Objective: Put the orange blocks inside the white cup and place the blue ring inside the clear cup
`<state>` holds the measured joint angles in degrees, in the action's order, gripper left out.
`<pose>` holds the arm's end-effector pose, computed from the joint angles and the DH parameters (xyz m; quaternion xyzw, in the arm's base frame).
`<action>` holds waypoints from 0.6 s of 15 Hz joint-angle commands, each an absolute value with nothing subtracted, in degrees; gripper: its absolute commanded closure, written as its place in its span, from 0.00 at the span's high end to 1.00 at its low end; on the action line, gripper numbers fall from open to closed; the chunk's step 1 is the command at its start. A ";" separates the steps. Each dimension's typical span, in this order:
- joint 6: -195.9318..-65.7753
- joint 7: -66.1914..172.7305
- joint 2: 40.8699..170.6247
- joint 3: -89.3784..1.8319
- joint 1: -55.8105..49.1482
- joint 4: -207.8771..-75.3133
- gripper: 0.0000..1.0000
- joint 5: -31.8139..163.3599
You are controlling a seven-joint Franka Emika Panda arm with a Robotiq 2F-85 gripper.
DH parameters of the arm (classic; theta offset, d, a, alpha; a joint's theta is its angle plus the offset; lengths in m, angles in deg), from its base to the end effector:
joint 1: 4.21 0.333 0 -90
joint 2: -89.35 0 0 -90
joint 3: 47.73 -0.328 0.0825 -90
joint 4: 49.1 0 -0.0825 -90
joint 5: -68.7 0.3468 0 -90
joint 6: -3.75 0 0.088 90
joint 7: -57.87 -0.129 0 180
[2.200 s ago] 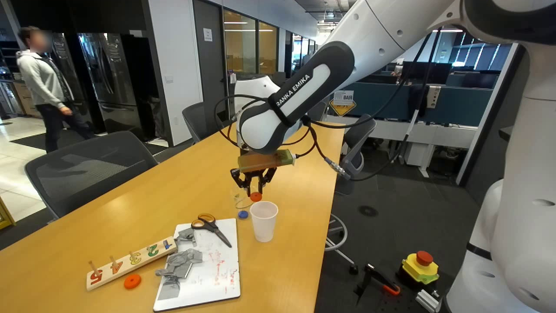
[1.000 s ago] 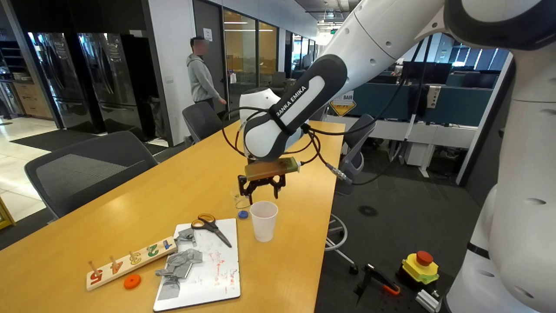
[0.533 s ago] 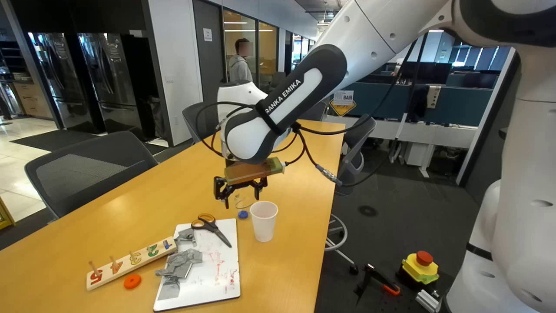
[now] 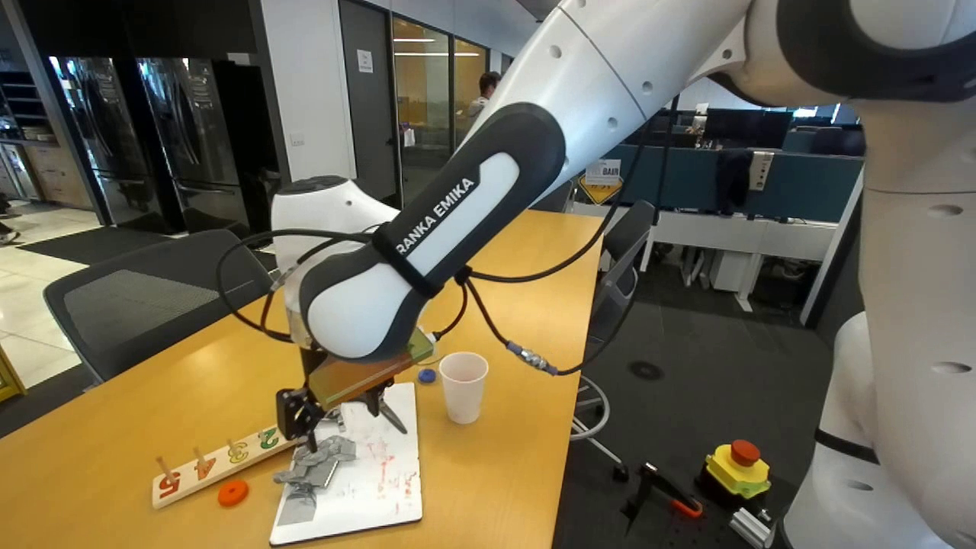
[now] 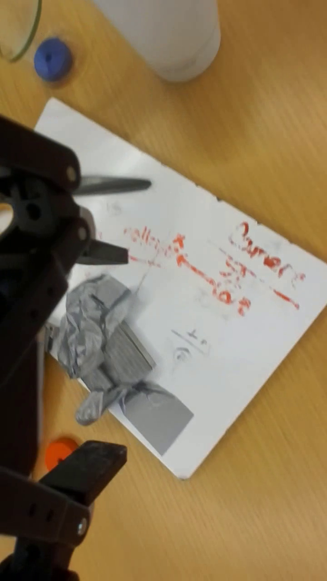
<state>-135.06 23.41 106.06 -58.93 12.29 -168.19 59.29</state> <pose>0.5069 0.2589 0.3111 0.9991 -0.0036 0.0405 0.0084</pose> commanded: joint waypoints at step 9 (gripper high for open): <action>-131.08 33.28 128.95 -57.25 18.17 -141.02 1.00 63.18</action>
<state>-133.93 30.40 124.03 -58.50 16.74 -149.11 61.11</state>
